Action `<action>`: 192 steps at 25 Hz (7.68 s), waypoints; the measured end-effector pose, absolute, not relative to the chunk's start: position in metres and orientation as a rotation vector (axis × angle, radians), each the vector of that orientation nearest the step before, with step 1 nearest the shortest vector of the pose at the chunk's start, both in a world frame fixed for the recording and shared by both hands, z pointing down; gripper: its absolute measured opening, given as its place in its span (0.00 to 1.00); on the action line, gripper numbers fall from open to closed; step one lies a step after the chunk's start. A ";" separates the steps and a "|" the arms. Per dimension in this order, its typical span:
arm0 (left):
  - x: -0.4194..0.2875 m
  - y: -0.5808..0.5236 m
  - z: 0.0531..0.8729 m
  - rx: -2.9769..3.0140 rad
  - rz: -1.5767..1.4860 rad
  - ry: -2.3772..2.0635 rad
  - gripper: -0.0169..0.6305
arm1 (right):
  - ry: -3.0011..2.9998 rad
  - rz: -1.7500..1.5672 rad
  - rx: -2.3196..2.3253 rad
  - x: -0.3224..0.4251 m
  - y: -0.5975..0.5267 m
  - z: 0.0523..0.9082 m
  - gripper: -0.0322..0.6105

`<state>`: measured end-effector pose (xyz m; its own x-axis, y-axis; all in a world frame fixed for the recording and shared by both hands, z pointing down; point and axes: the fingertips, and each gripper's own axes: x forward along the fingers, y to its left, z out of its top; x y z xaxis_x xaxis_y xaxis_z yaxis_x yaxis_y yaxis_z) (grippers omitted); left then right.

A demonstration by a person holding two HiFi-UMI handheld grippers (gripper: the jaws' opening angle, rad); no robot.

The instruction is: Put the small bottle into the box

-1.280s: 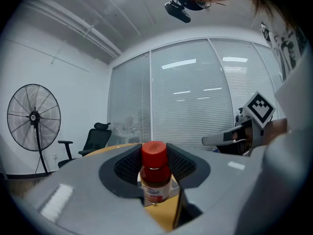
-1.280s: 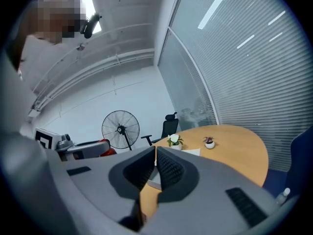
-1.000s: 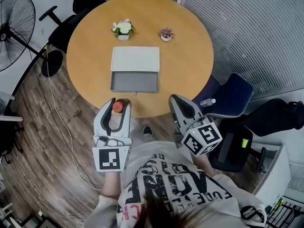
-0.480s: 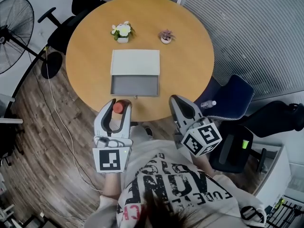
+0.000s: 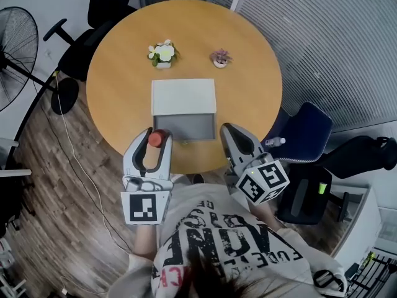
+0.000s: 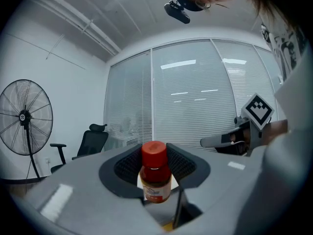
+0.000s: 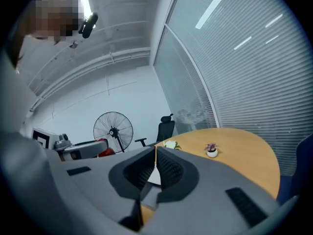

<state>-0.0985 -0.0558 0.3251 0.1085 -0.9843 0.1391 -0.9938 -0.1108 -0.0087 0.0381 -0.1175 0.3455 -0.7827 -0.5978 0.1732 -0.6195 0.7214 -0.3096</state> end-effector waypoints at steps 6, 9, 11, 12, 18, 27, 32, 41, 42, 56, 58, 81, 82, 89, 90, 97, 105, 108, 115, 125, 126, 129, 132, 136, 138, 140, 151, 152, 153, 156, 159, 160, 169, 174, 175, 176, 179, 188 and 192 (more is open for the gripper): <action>-0.124 -0.079 0.319 2.348 0.169 -1.984 0.27 | -2.838 0.551 1.071 0.012 -0.132 0.344 0.07; -0.133 -0.086 0.325 2.352 0.172 -1.943 0.27 | -2.813 0.560 1.110 0.006 -0.134 0.351 0.07; -0.139 -0.090 0.328 2.369 0.168 -1.918 0.27 | -2.800 0.563 1.135 0.001 -0.136 0.354 0.07; -0.142 -0.092 0.329 2.380 0.168 -1.906 0.27 | -2.796 0.566 1.149 -0.002 -0.137 0.355 0.07; -0.152 -0.098 0.335 2.401 0.173 -1.859 0.27 | -2.780 0.560 1.189 -0.010 -0.138 0.353 0.07; -0.155 -0.096 0.336 2.387 0.157 -1.873 0.27 | -2.786 0.550 1.175 -0.014 -0.141 0.351 0.07; -0.156 -0.094 0.336 2.363 0.165 -1.903 0.27 | -2.802 0.551 1.155 -0.013 -0.146 0.349 0.07; -0.149 -0.100 0.332 2.342 0.191 -1.948 0.27 | -2.813 0.559 1.140 0.001 -0.158 0.345 0.07; -0.149 -0.101 0.331 2.341 0.194 -1.957 0.27 | -2.813 0.559 1.137 0.002 -0.159 0.344 0.07; -0.144 -0.107 0.327 2.350 0.189 -2.007 0.27 | -2.806 0.586 1.157 0.019 -0.167 0.351 0.07; -0.144 -0.108 0.326 2.356 0.189 -2.002 0.27 | -2.802 0.587 1.168 0.020 -0.169 0.352 0.07; -0.159 -0.116 0.286 2.441 0.187 -2.008 0.27 | -2.774 0.595 1.246 0.030 -0.165 0.354 0.07; -0.155 -0.118 0.287 2.450 0.182 -1.996 0.27 | -2.770 0.596 1.255 0.032 -0.166 0.354 0.07; -0.131 -0.132 0.302 2.495 0.178 -1.878 0.27 | -2.739 0.610 1.311 0.043 -0.166 0.357 0.07; -0.129 -0.134 0.304 2.507 0.169 -1.870 0.27 | -2.735 0.612 1.317 0.044 -0.166 0.357 0.07; -0.113 -0.144 0.338 2.502 0.217 -1.776 0.27 | -2.694 0.633 1.376 0.059 -0.163 0.361 0.07; -0.098 -0.147 0.365 2.507 0.227 -1.713 0.27 | -2.657 0.630 1.433 0.074 -0.159 0.363 0.07; -0.094 -0.147 0.372 2.504 0.230 -1.706 0.27 | -2.645 0.631 1.440 0.078 -0.157 0.365 0.07; -0.088 -0.149 0.393 2.494 0.250 -1.697 0.27 | -2.635 0.626 1.432 0.077 -0.157 0.368 0.07; -0.092 -0.148 0.425 2.469 0.301 -1.680 0.27 | -2.637 0.624 1.421 0.069 -0.159 0.367 0.07; -0.092 -0.148 0.428 2.465 0.304 -1.678 0.27 | -2.636 0.625 1.422 0.069 -0.158 0.367 0.07; -0.091 -0.148 0.441 2.464 0.325 -1.664 0.27 | -2.631 0.629 1.426 0.068 -0.158 0.369 0.07; -0.090 -0.148 0.451 2.458 0.337 -1.649 0.27 | -2.625 0.628 1.431 0.067 -0.159 0.369 0.07; -0.089 -0.149 0.465 2.449 0.364 -1.632 0.27 | -2.619 0.627 1.441 0.067 -0.159 0.369 0.07; -0.089 -0.150 0.470 2.447 0.373 -1.621 0.27 | -2.615 0.627 1.441 0.066 -0.159 0.369 0.07; -0.087 -0.150 0.474 2.448 0.382 -1.610 0.27 | -2.610 0.625 1.443 0.066 -0.159 0.369 0.07; -0.075 -0.147 0.492 2.466 0.407 -1.567 0.27 | -2.605 0.629 1.447 0.068 -0.158 0.372 0.07; -0.074 -0.147 0.493 2.467 0.409 -1.565 0.27 | -2.606 0.628 1.447 0.068 -0.158 0.372 0.07; -0.074 -0.147 0.494 2.466 0.409 -1.564 0.27 | -2.607 0.628 1.445 0.068 -0.159 0.372 0.07; -0.072 -0.146 0.498 2.463 0.415 -1.558 0.27 | -2.608 0.627 1.439 0.066 -0.159 0.371 0.07; -0.072 -0.144 0.501 2.461 0.425 -1.554 0.27 | -2.610 0.629 1.434 0.065 -0.159 0.371 0.07; -0.071 -0.144 0.502 2.460 0.429 -1.552 0.27 | -2.611 0.629 1.432 0.065 -0.159 0.371 0.07; -0.069 -0.145 0.518 2.448 0.454 -1.526 0.27 | -2.611 0.639 1.431 0.066 -0.161 0.374 0.07; -0.068 -0.144 0.524 2.444 0.474 -1.512 0.27 | -2.611 0.637 1.423 0.064 -0.161 0.375 0.07; -0.068 -0.144 0.525 2.443 0.479 -1.510 0.27 | -2.611 0.638 1.423 0.064 -0.161 0.375 0.07; -0.068 -0.144 0.526 2.442 0.484 -1.509 0.27 | -2.610 0.638 1.421 0.064 -0.161 0.375 0.07; -0.068 -0.144 0.530 2.437 0.500 -1.502 0.27 | -2.609 0.633 1.406 0.061 -0.162 0.373 0.07; -0.068 -0.141 0.540 2.429 0.543 -1.483 0.27 | -2.608 0.644 1.421 0.061 -0.162 0.375 0.07; -0.066 -0.142 0.544 2.437 0.557 -1.478 0.27 | -2.611 0.643 1.412 0.060 -0.161 0.375 0.07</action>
<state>-0.0663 -0.1422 0.5436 0.4170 -0.7969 0.4370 -0.8872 -0.4614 0.0052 0.0598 -0.1606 0.3747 -0.5633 -0.7752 0.2858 -0.8193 0.4794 -0.3145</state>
